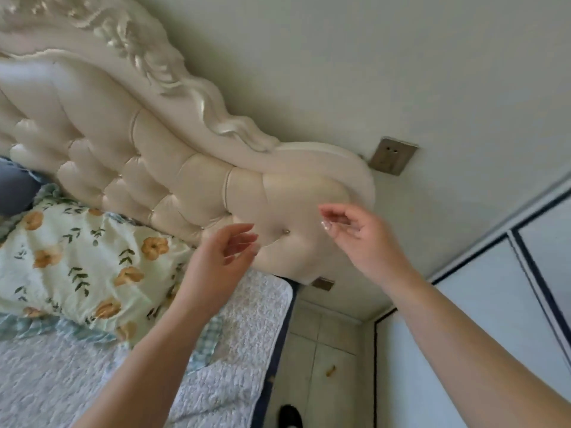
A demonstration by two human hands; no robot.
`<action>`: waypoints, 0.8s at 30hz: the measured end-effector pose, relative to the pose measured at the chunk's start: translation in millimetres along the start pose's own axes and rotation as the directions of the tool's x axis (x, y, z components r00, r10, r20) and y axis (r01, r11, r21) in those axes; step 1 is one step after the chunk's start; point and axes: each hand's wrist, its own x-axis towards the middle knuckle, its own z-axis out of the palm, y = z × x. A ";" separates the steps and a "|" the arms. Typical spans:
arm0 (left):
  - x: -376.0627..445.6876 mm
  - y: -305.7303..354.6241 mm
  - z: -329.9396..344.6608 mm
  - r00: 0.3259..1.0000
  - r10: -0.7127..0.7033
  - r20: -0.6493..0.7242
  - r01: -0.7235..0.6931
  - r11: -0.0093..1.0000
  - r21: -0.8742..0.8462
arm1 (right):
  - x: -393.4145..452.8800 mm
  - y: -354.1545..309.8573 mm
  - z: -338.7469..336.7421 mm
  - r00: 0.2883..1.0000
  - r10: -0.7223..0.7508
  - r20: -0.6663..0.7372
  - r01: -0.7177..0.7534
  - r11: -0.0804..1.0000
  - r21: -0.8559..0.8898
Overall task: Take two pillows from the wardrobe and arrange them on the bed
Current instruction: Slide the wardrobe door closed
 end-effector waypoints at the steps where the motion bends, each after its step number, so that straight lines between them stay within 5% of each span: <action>1: -5.1 13.4 11.0 0.998 0.031 0.046 -0.030 0.999 -0.021 | -19.6 -7.3 -18.8 0.998 0.003 -0.060 -0.004 1.000 -0.020; 6: -31.4 70.1 81.0 0.930 0.206 0.306 -0.170 0.976 -0.139 | -129.2 -36.1 -98.1 0.924 0.051 -0.378 -0.091 0.992 -0.091; 13: -113.6 107.6 199.6 0.694 0.331 0.639 -0.242 0.944 -0.225 | -306.8 -64.1 -161.2 0.661 0.147 -0.736 -0.289 0.955 -0.069; 19: -221.1 135.1 257.0 0.442 0.351 0.826 -0.166 0.936 -0.309 | -436.7 -87.9 -164.8 0.449 0.181 -0.875 -0.421 0.907 -0.028; 24: -319.1 149.8 266.8 0.310 0.404 0.860 -0.170 0.914 -0.368 | -526.6 -114.5 -140.8 0.385 0.154 -0.910 -0.479 0.876 -0.055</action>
